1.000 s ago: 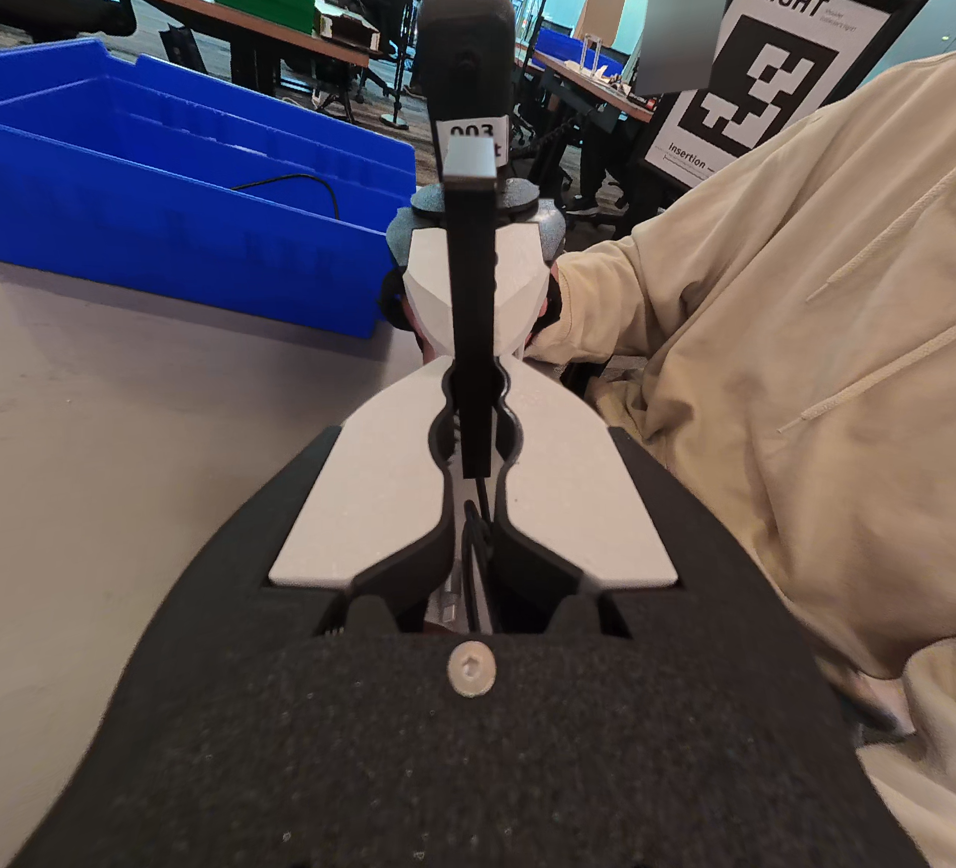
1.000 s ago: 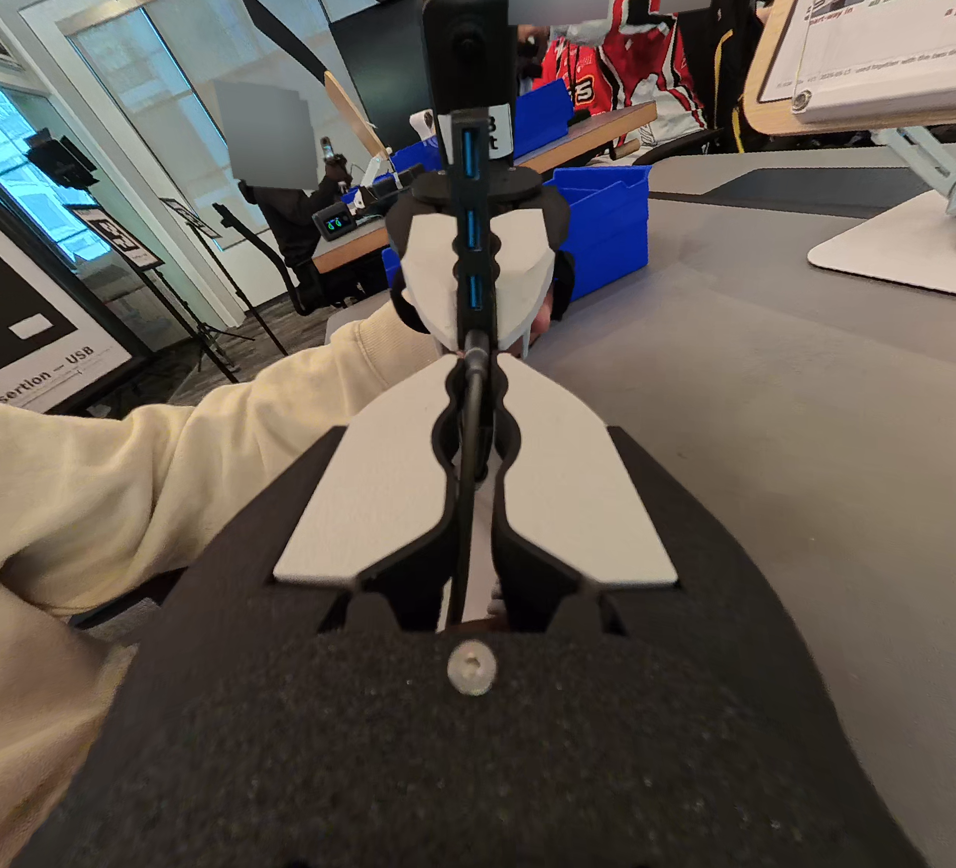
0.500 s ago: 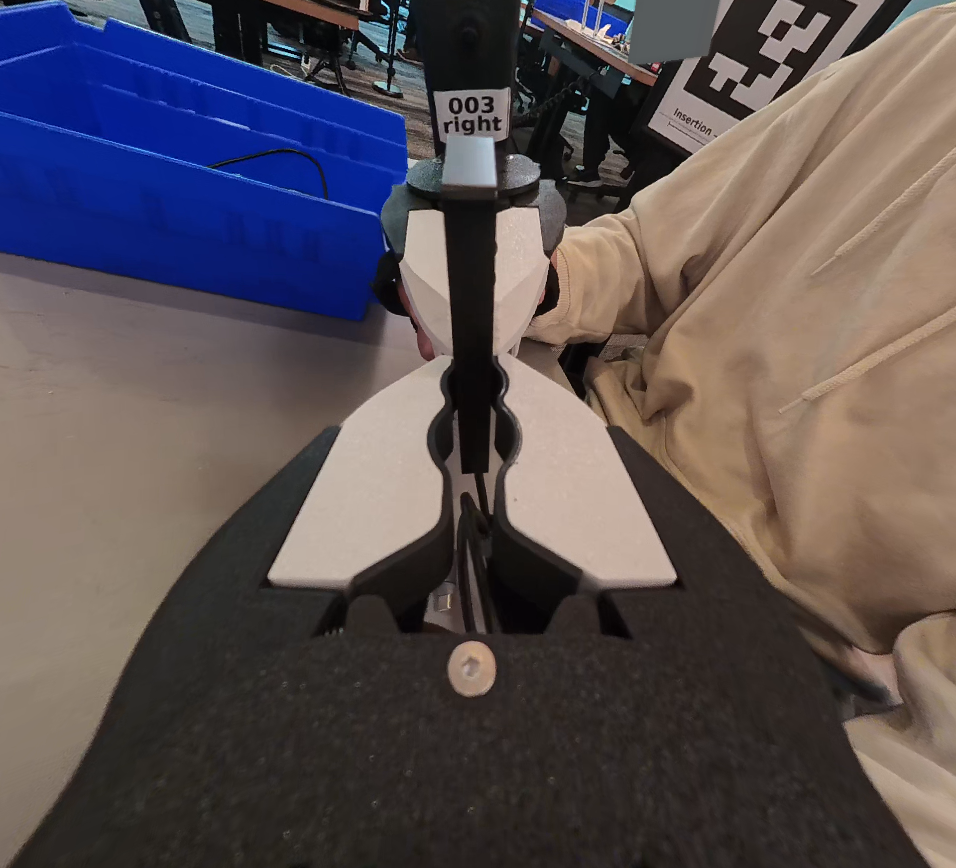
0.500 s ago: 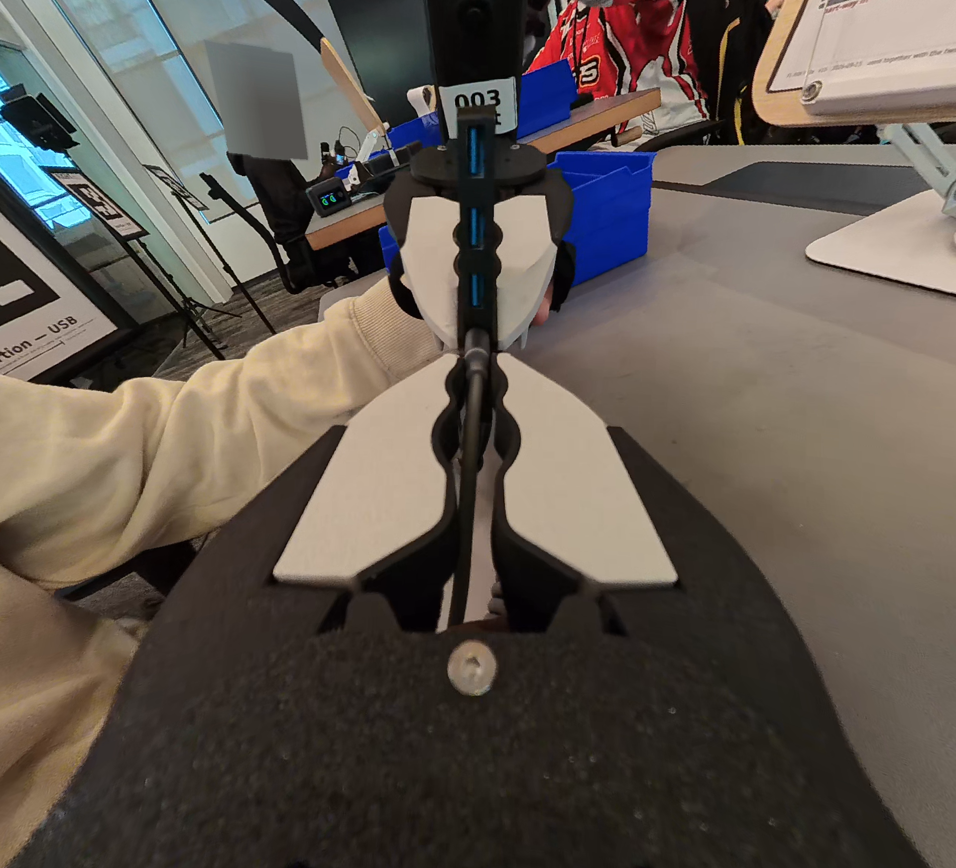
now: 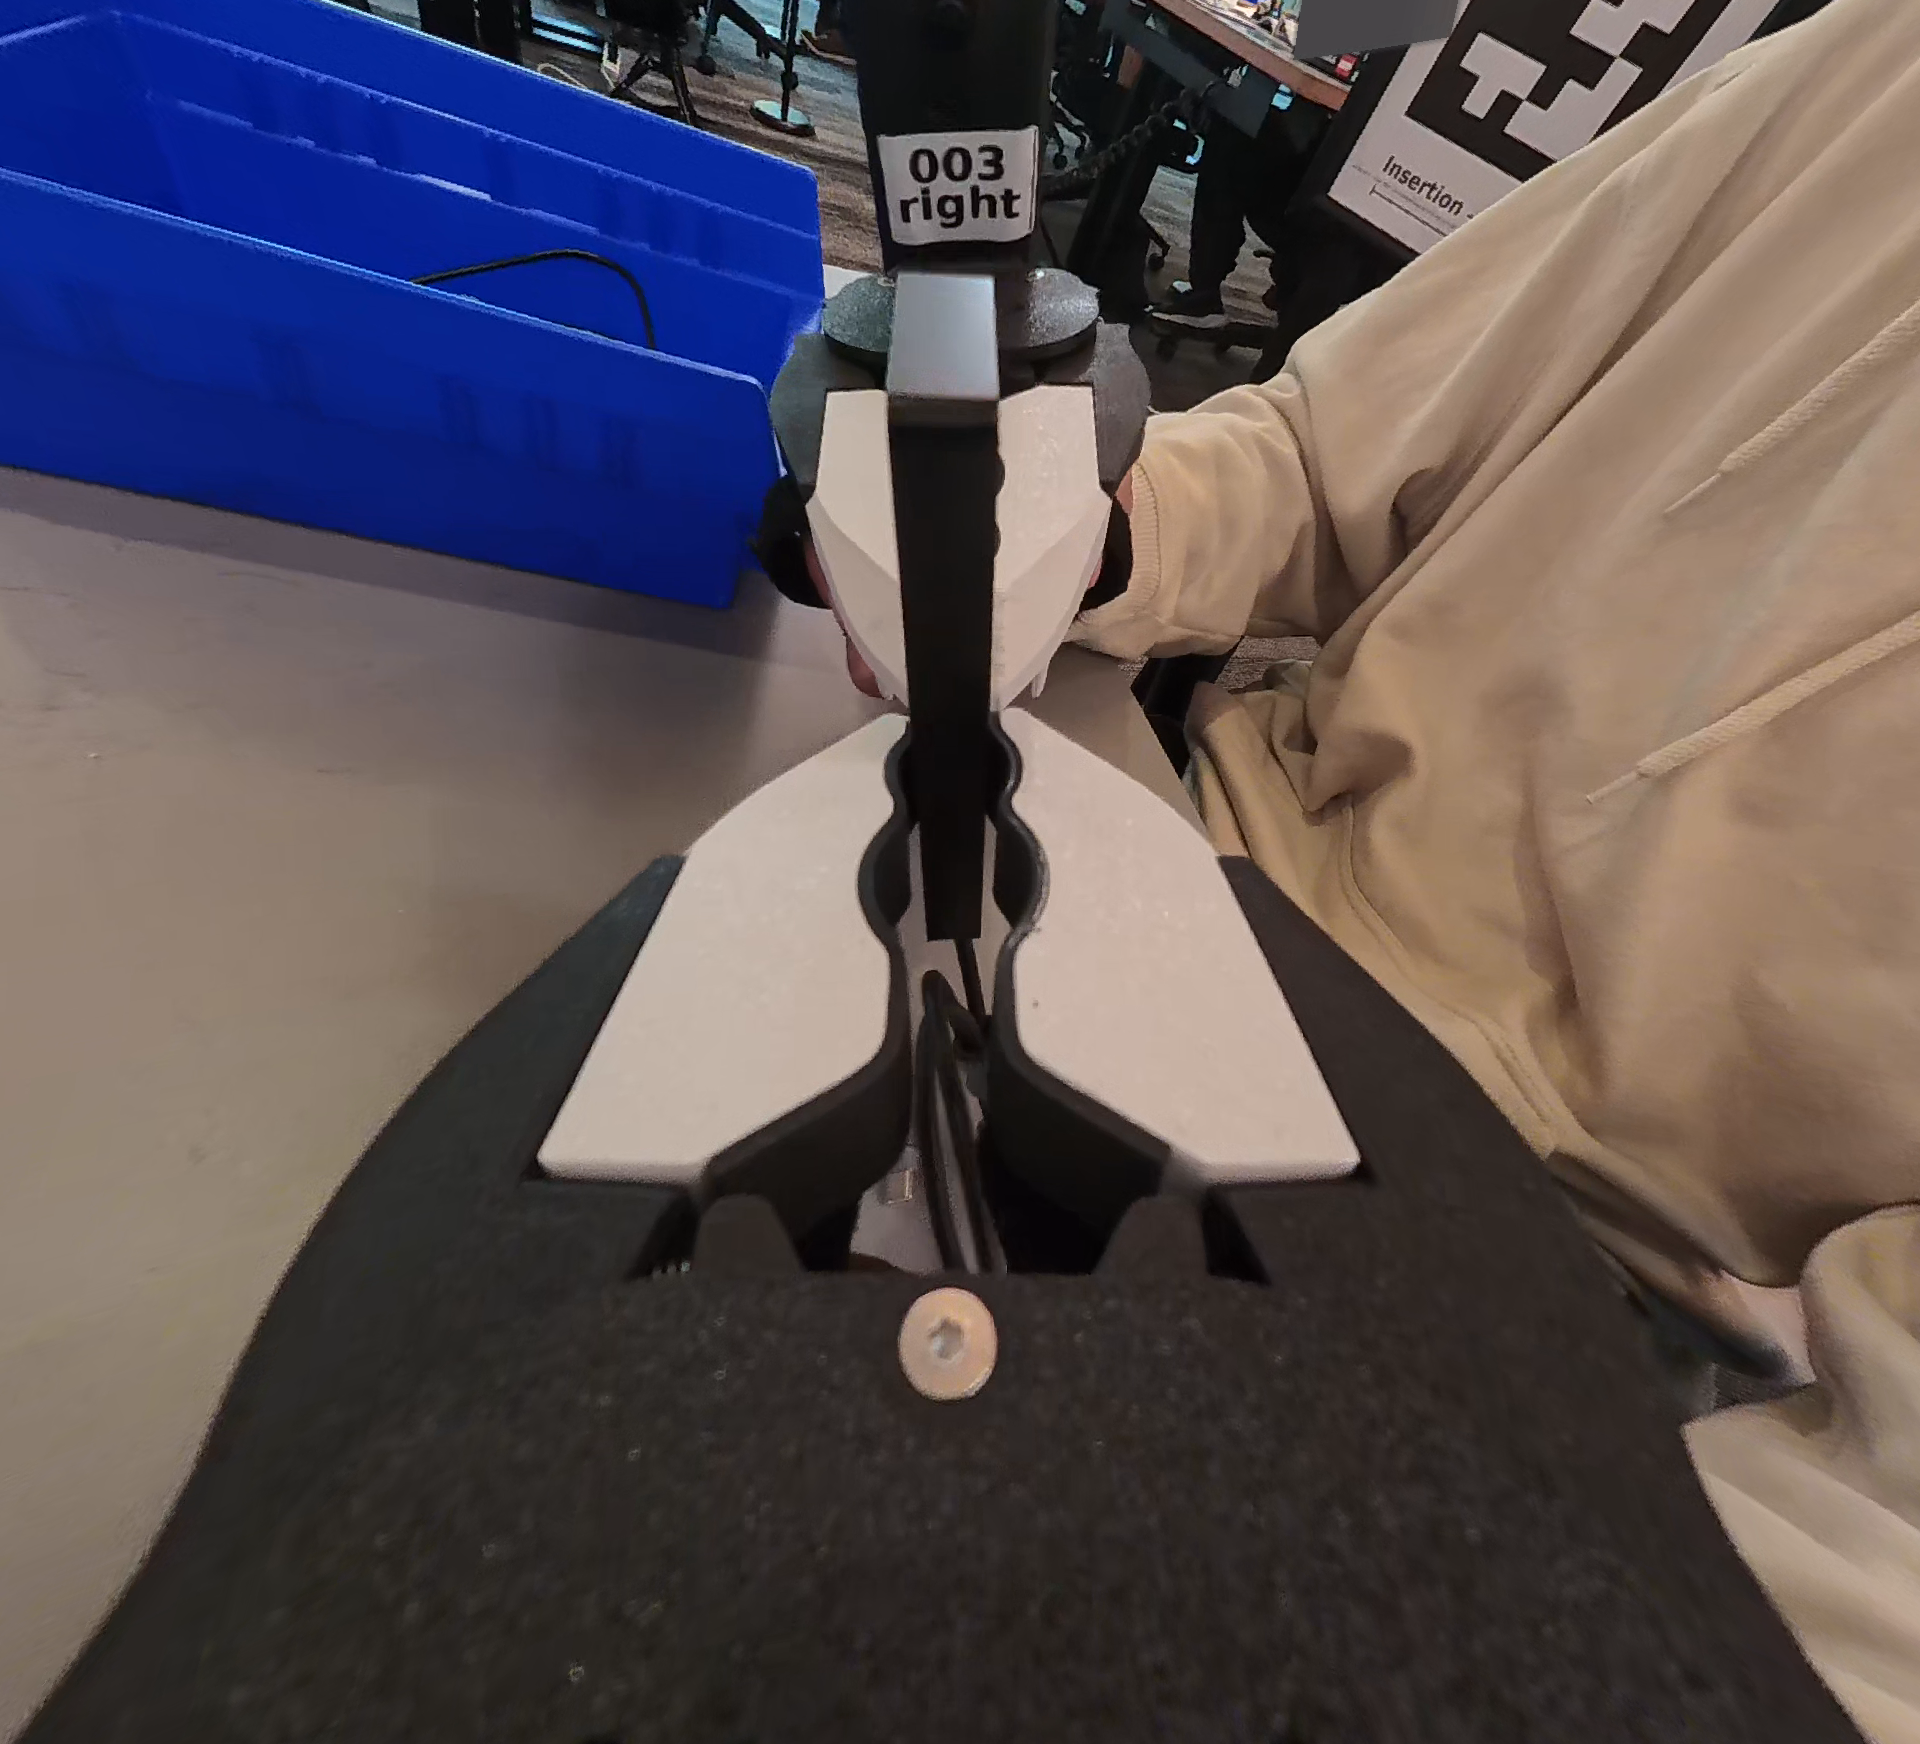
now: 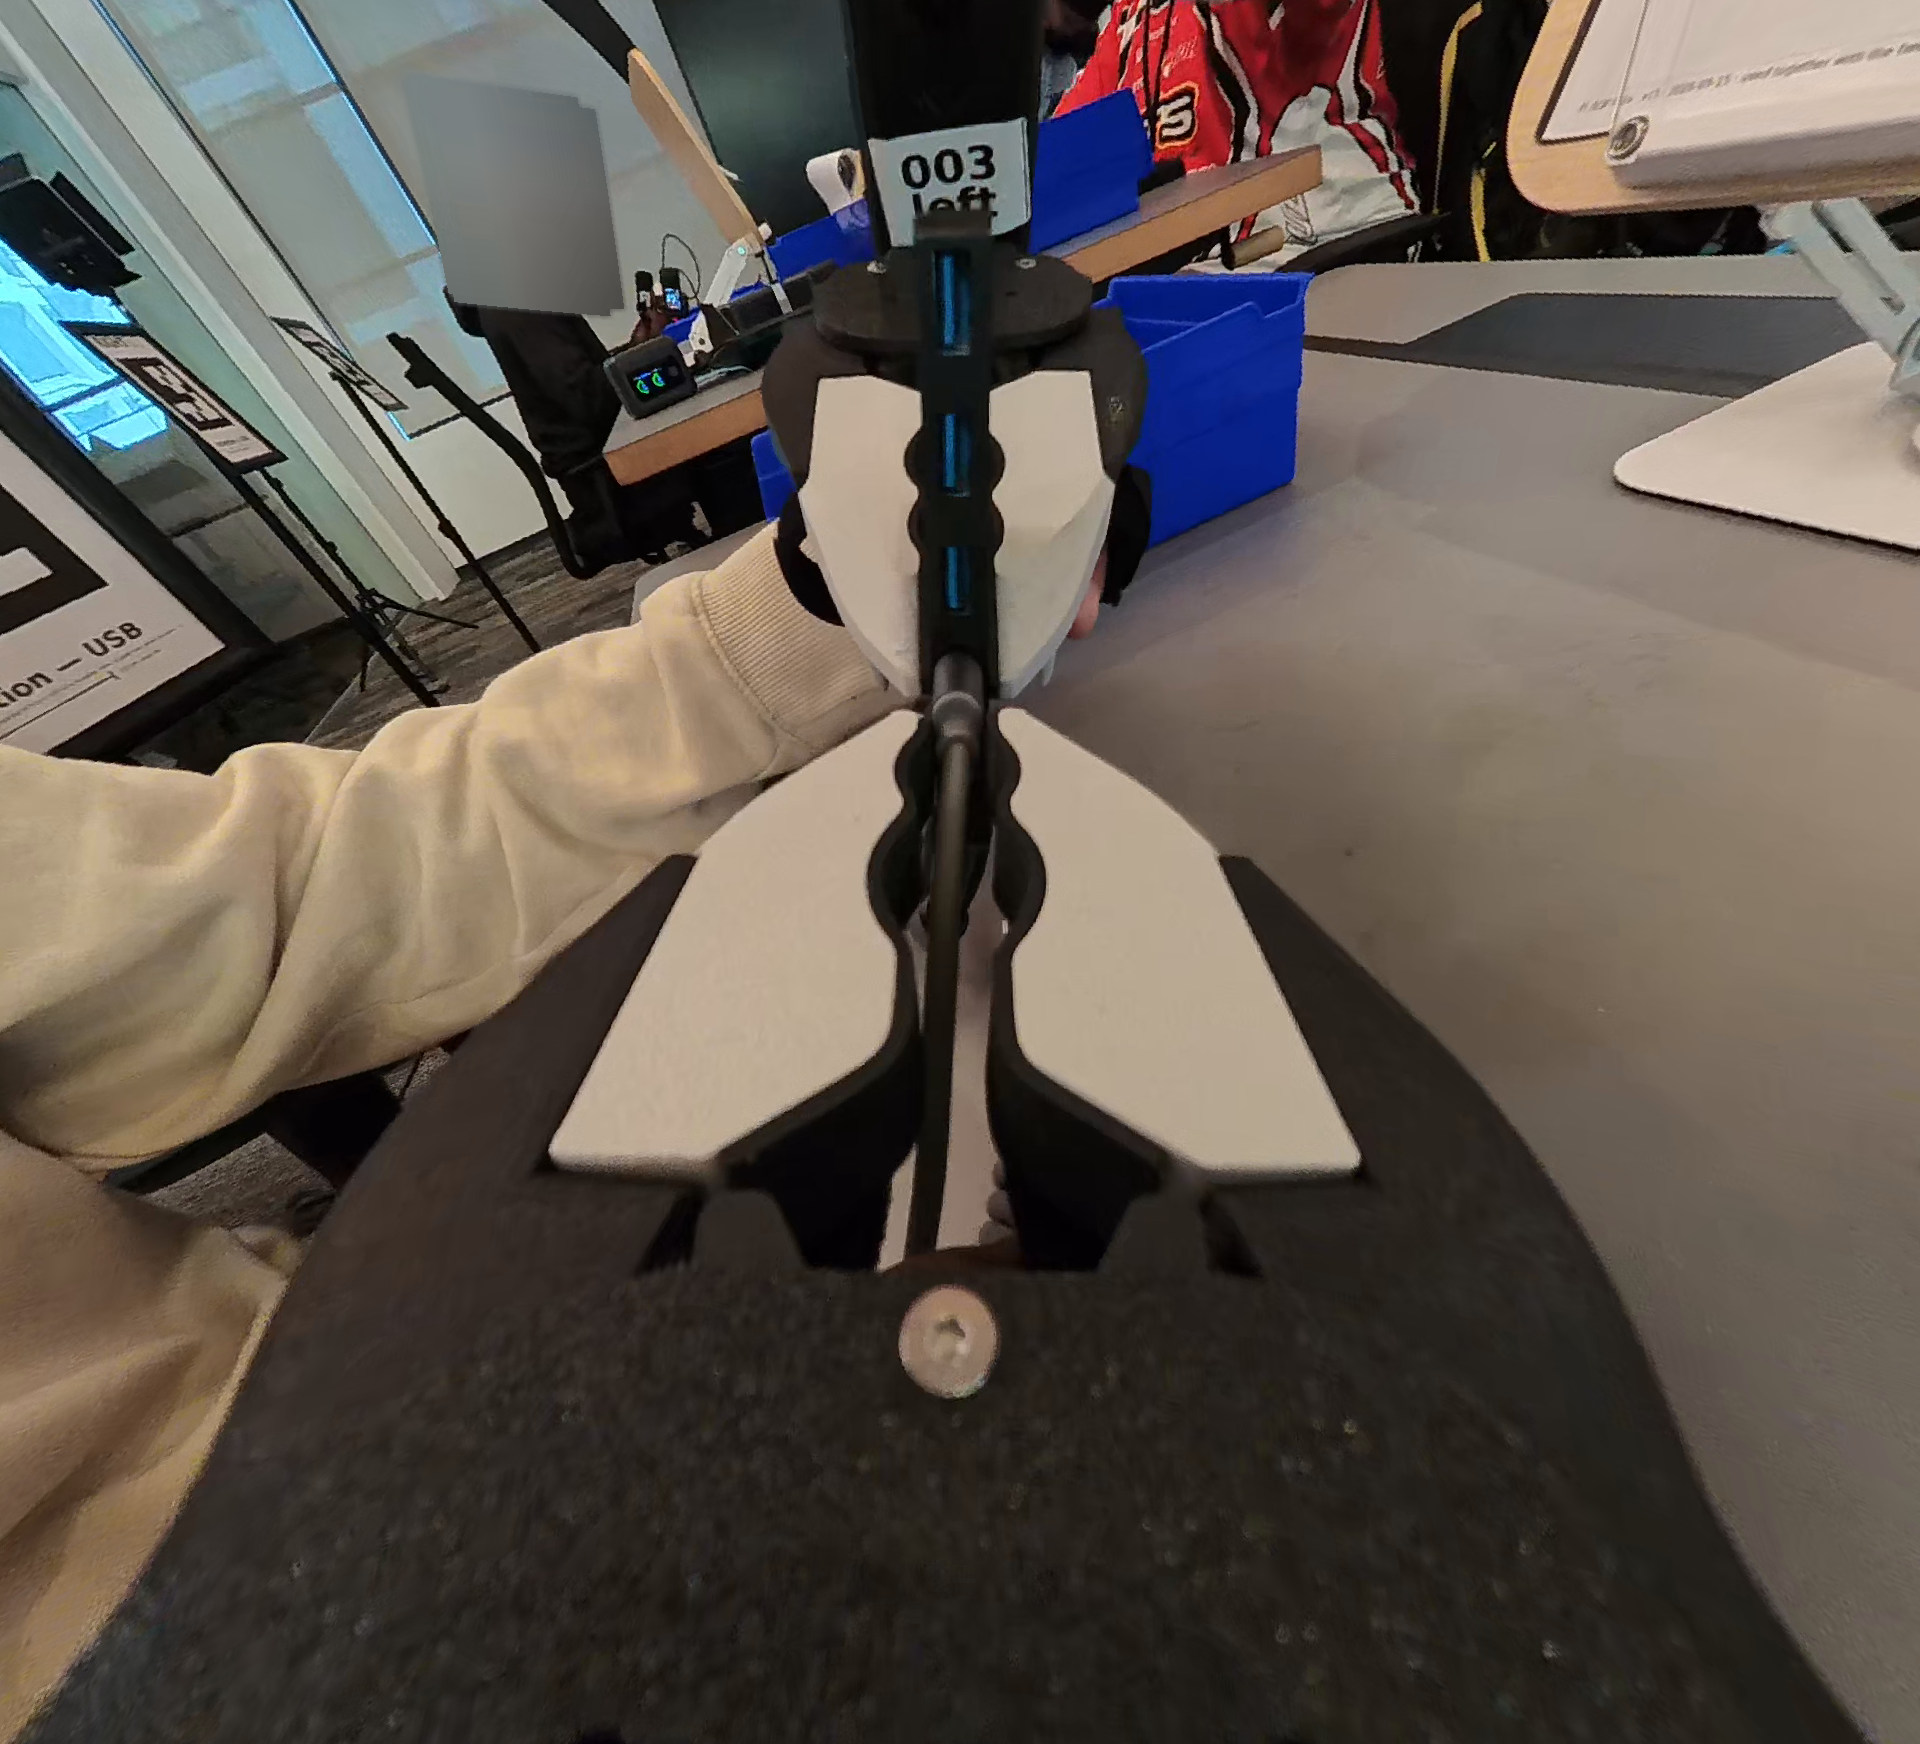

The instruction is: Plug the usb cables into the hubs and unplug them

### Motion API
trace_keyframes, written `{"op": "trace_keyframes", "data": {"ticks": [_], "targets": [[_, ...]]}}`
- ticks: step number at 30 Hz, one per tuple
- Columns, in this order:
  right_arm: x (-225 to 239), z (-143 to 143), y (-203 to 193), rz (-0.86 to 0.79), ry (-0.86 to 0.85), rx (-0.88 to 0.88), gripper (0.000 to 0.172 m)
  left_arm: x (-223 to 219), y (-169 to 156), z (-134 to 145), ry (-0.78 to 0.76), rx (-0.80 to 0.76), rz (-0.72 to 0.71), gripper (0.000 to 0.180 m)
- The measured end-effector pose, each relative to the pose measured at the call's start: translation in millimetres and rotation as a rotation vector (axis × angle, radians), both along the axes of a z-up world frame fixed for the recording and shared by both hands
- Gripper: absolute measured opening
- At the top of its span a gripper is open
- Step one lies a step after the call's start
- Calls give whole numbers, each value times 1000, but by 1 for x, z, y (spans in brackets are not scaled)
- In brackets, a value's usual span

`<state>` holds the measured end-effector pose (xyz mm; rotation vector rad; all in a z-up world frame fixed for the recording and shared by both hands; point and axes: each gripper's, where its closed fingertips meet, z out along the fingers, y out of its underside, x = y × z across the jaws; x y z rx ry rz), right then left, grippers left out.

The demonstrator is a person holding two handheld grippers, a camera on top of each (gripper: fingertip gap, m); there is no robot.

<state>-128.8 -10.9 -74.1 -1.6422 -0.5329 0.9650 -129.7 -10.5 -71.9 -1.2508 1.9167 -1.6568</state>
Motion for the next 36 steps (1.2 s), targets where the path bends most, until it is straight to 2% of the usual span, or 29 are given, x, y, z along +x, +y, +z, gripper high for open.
{"op": "trace_keyframes", "data": {"ticks": [8, 9, 11, 14, 16, 18, 21, 24, 26, 33, 36], "targets": [[0, -5, 2, 8, 0, -12, 8, -1, 2, -5, 31, -23, -4, 10], [-2, -8, 1, 8, -48, -5, 8, -2, 2, -7, 42, -22, -6, 10], [5, -16, 3, -35, -253, 57, 10, -1, 5, -9, 54, -5, 11, 10], [19, -5, 4, -131, -524, 223, 18, -1, 9, -2, 22, -20, 29, 10], [21, 1, 2, -145, -634, 279, 24, -1, 14, 1, 10, -31, 53, 10], [17, 5, 2, -149, -672, 314, 31, 0, 17, 0, 7, -40, 65, 10], [12, 0, 11, -139, -668, 298, 32, 0, 15, -1, 10, -52, 51, 10], [5, -6, 16, -91, -590, 226, 31, 0, 10, -3, 18, -52, 25, 10], [1, -8, 14, -35, -529, 188, 13, 0, 8, -6, 28, -37, 17, 10], [-1, -7, 8, 46, -378, 98, 10, -2, 5, -6, 14, 9, 2, 11], [-2, -13, 7, 44, -384, 85, 10, -3, 5, -11, 32, 29, 2, 11]]}}
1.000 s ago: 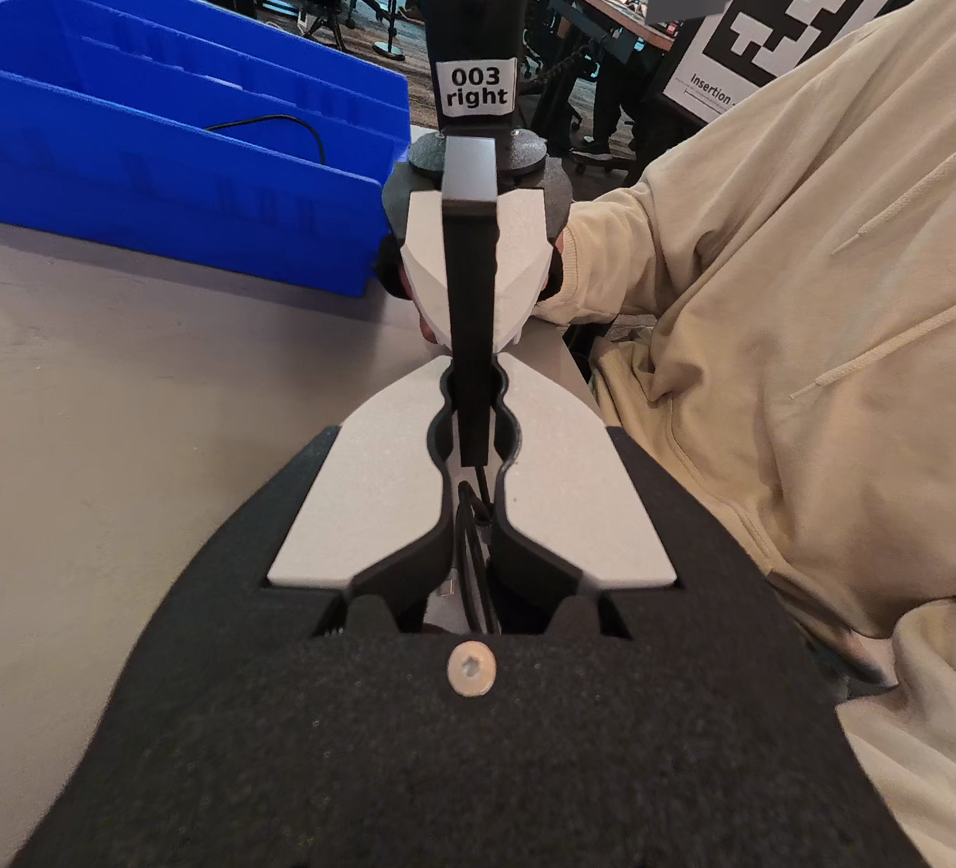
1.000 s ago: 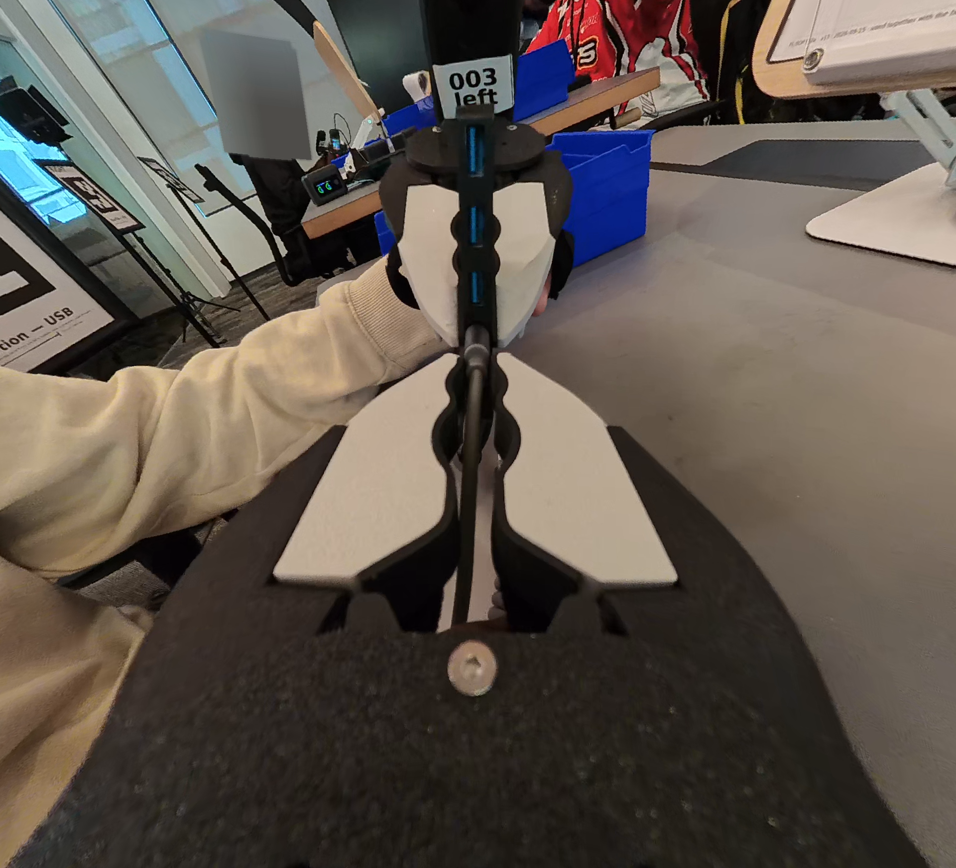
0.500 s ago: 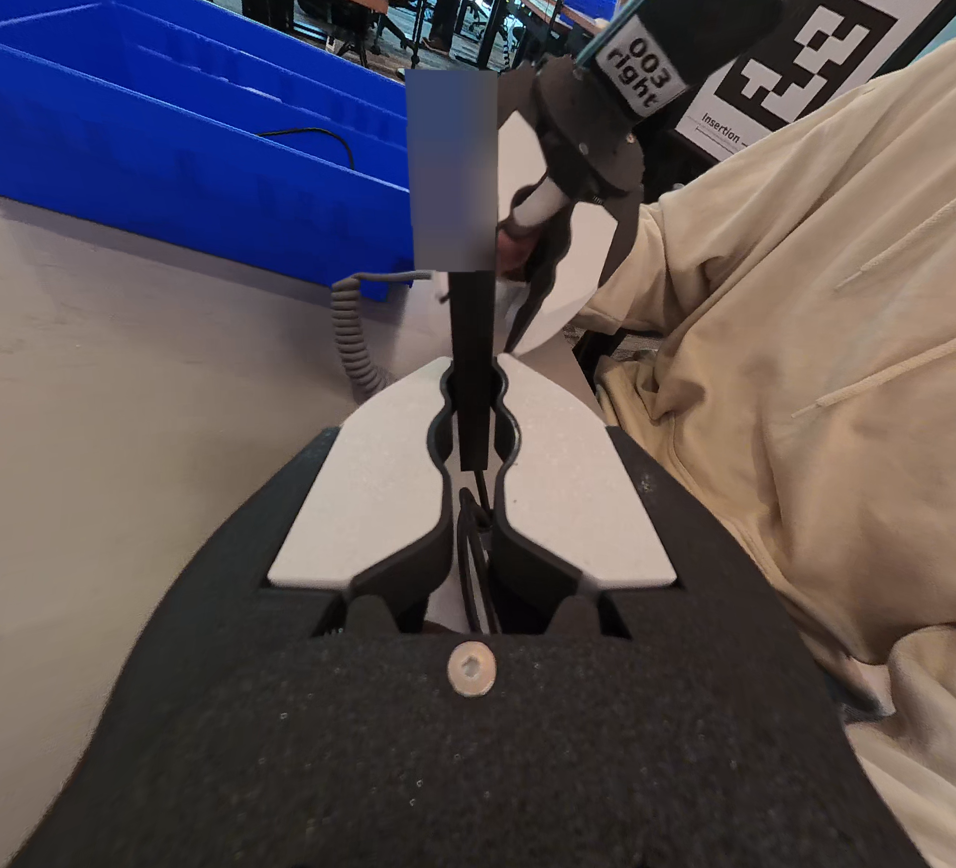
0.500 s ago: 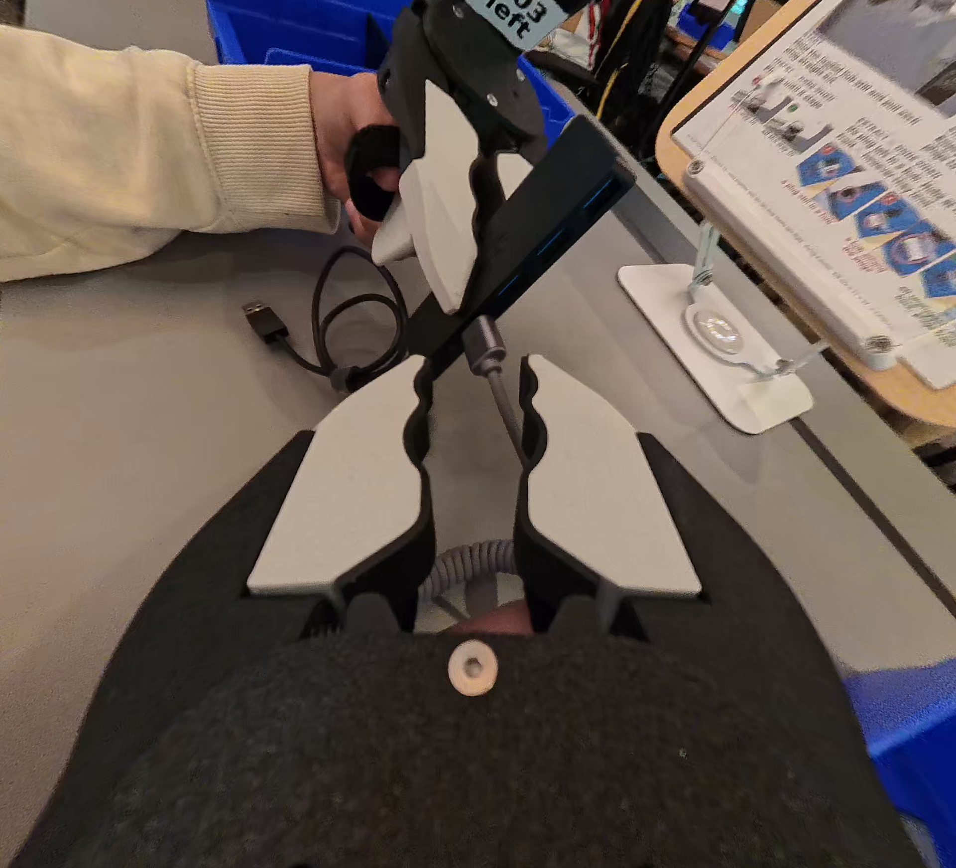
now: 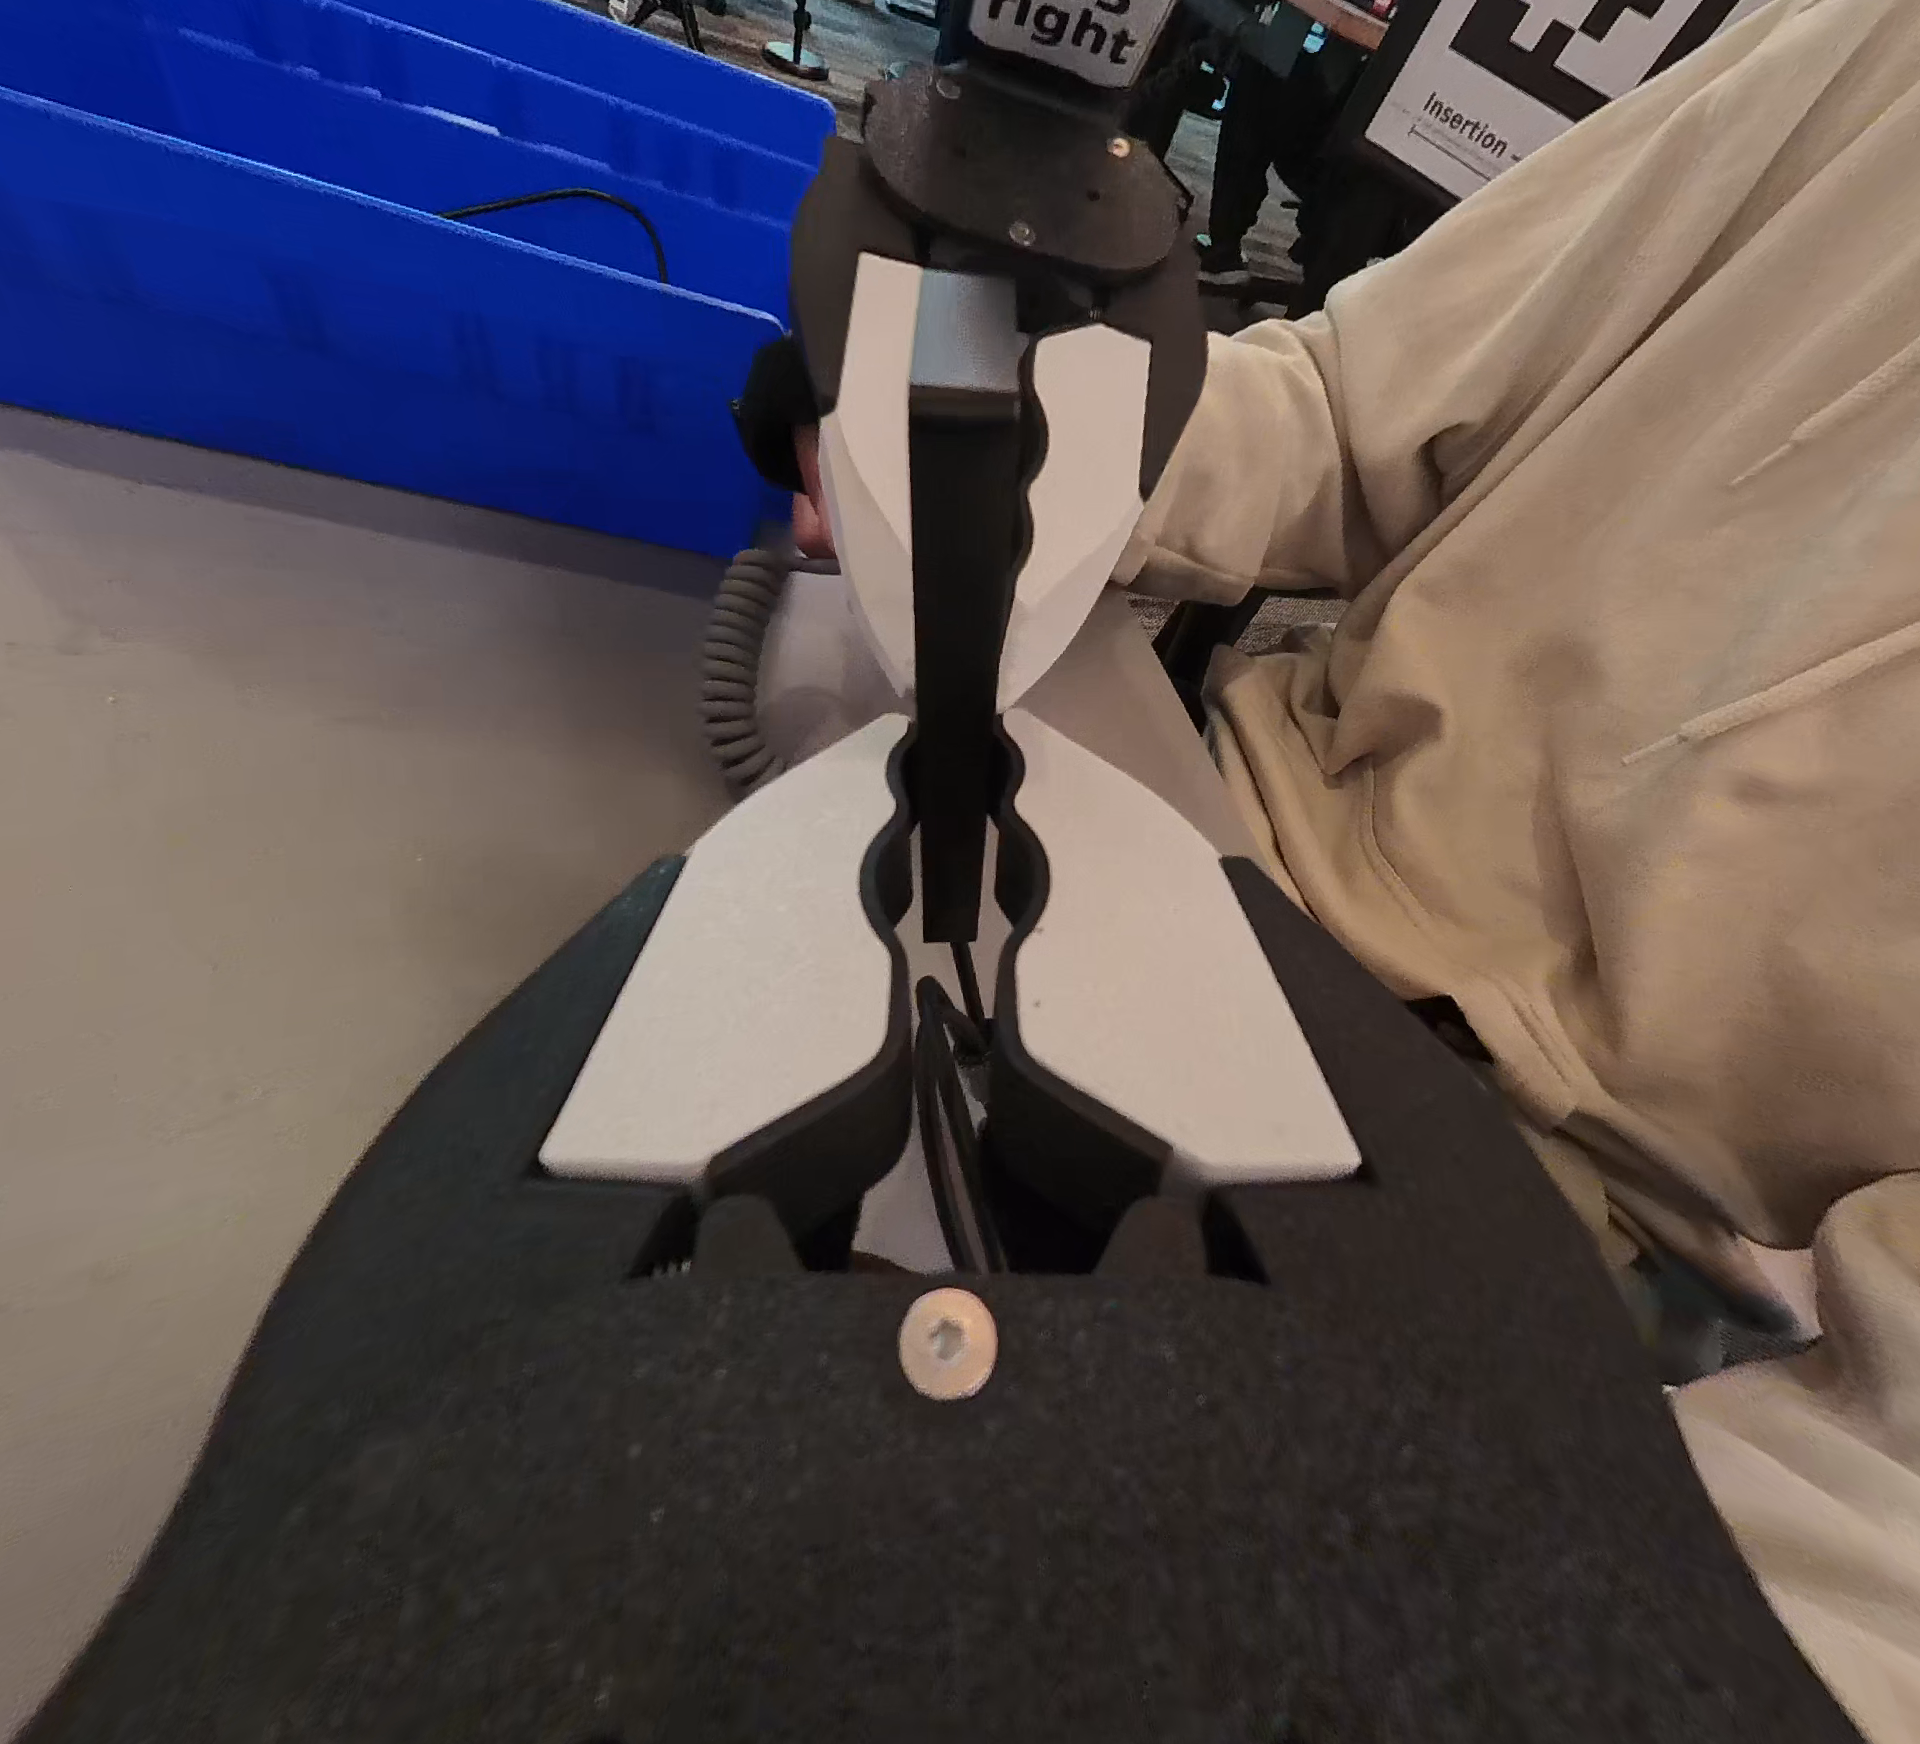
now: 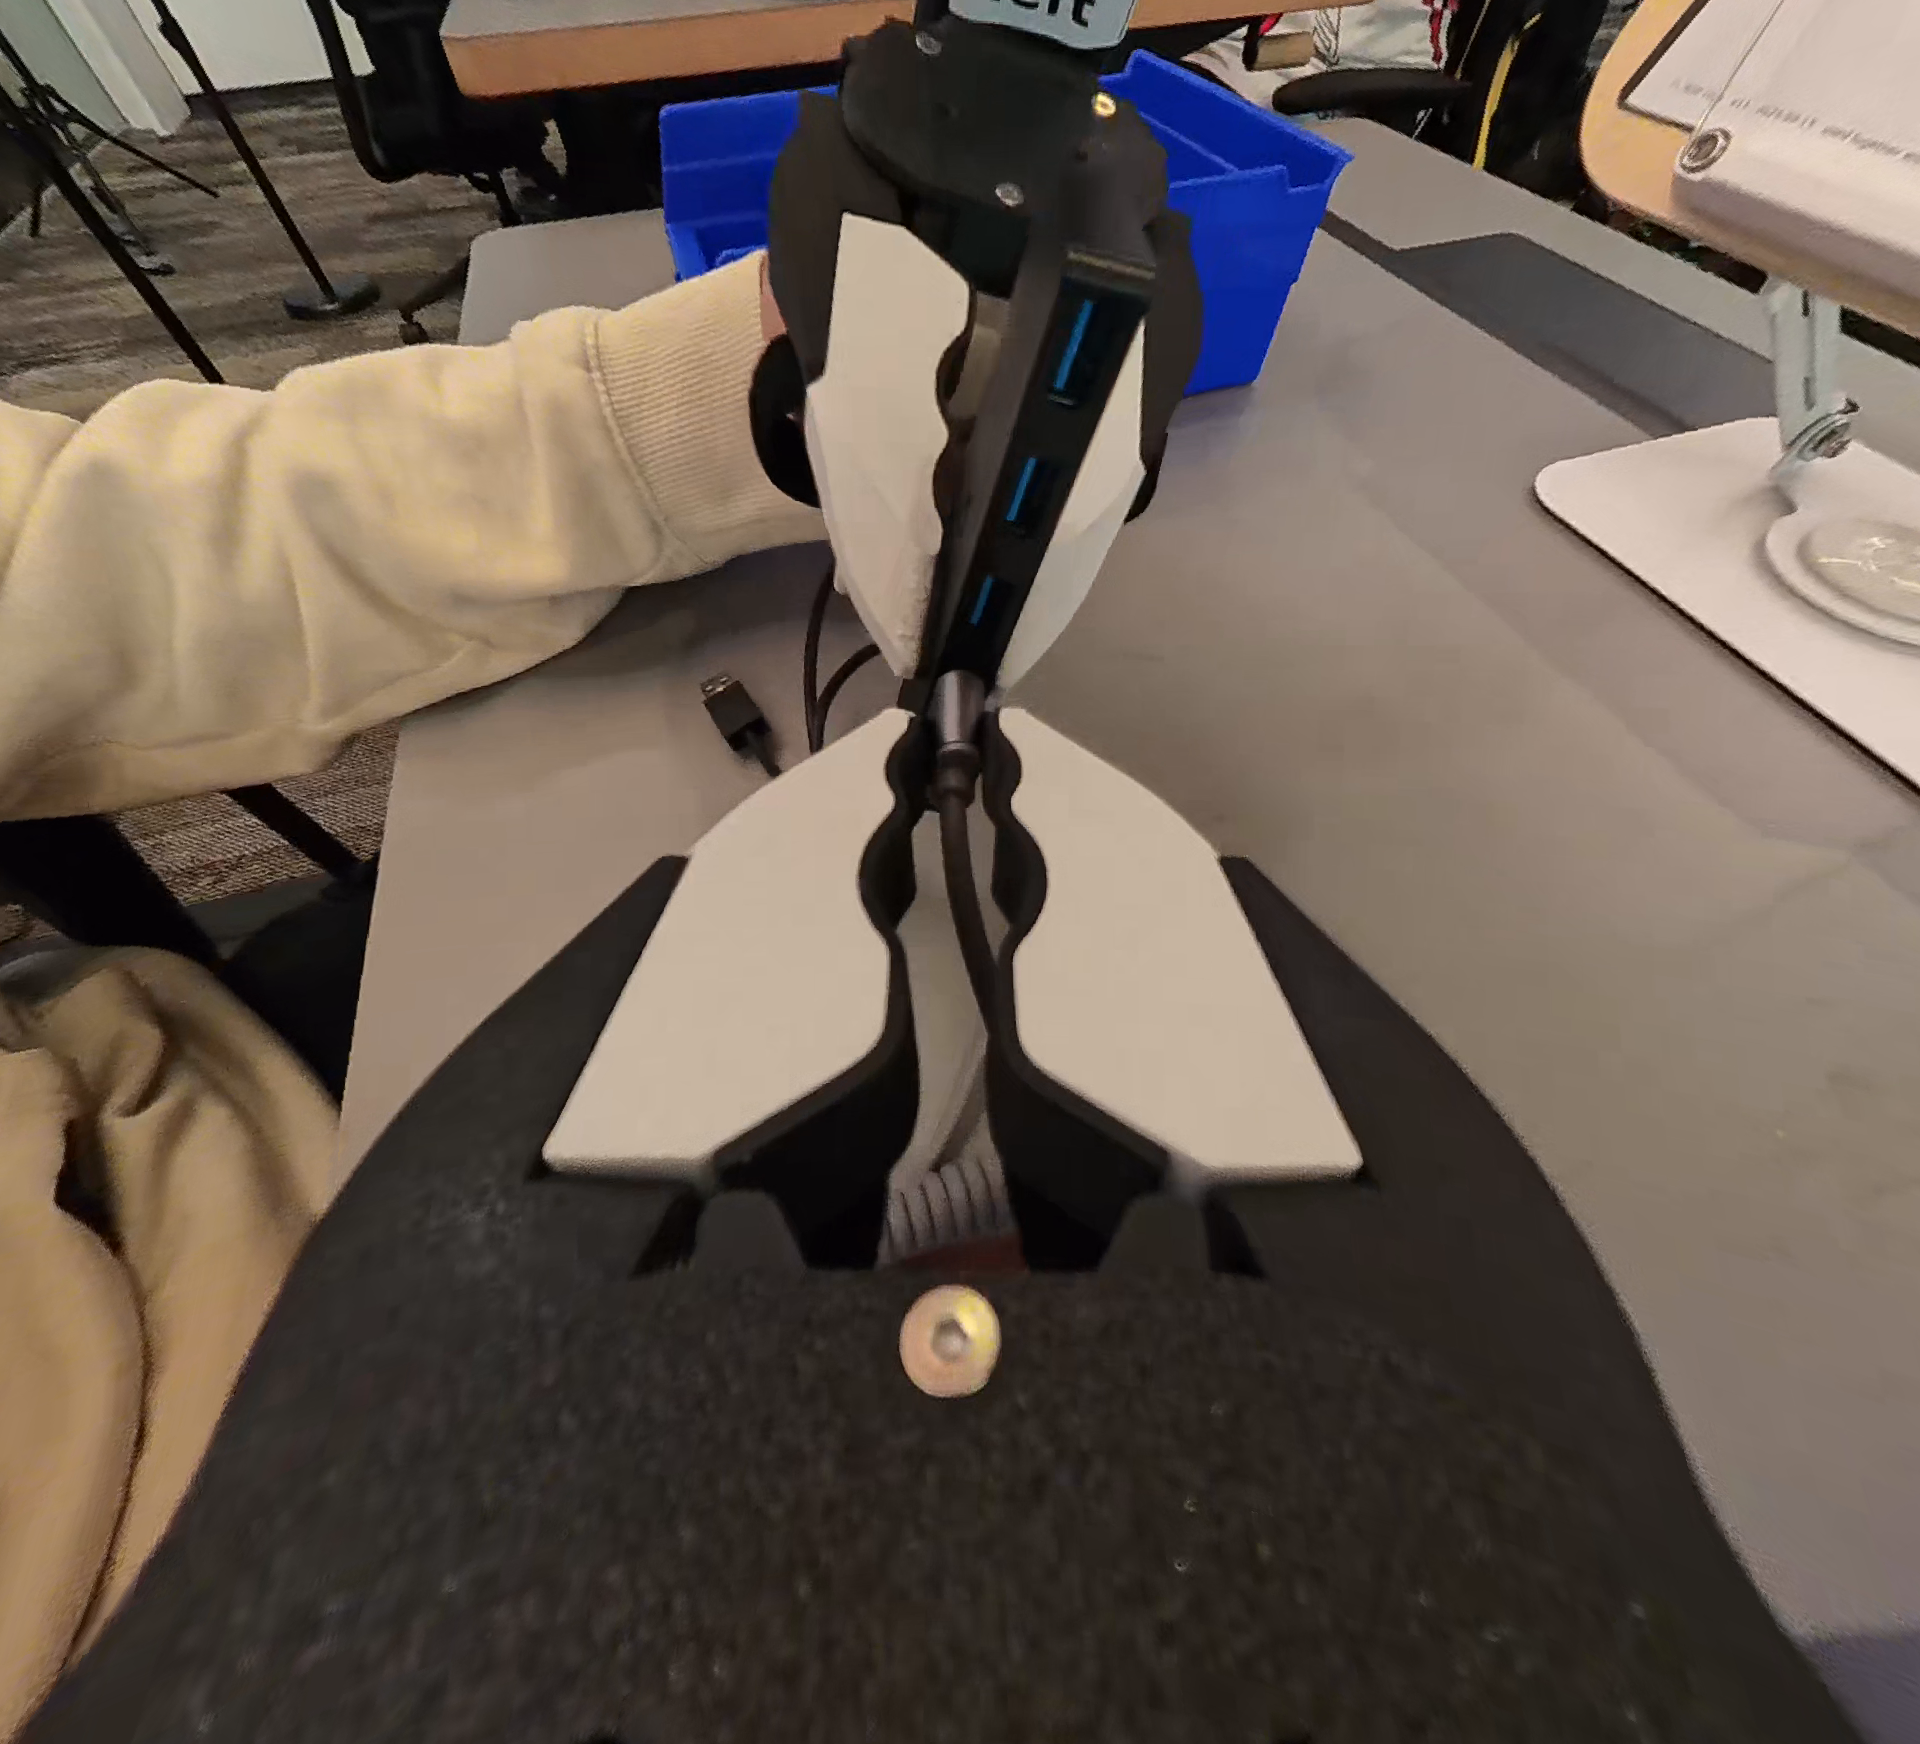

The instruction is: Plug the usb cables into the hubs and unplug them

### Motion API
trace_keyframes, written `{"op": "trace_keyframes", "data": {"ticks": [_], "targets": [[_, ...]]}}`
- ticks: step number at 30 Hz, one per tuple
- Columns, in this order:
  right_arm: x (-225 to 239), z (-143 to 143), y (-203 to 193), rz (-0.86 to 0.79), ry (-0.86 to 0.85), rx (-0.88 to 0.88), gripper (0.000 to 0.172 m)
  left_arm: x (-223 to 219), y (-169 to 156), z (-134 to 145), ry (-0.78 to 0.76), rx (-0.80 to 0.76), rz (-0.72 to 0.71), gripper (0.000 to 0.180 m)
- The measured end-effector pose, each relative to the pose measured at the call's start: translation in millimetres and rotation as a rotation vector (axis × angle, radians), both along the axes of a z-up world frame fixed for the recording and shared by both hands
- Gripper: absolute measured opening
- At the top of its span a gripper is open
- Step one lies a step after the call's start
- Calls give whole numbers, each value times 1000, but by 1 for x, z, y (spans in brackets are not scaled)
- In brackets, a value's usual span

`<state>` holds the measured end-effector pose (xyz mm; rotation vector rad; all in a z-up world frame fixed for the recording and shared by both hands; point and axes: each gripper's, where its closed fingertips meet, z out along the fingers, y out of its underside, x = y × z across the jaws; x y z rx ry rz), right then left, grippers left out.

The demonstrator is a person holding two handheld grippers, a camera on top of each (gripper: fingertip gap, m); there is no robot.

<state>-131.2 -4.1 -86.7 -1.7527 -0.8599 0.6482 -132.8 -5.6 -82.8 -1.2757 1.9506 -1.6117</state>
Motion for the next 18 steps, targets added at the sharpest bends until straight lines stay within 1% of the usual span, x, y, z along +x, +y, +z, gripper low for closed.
{"op": "trace_keyframes", "data": {"ticks": [18], "targets": [[3, -2, -6, -7, -34, 15, 10, 1, -5, -3, 9, 27, -12, 11]]}}
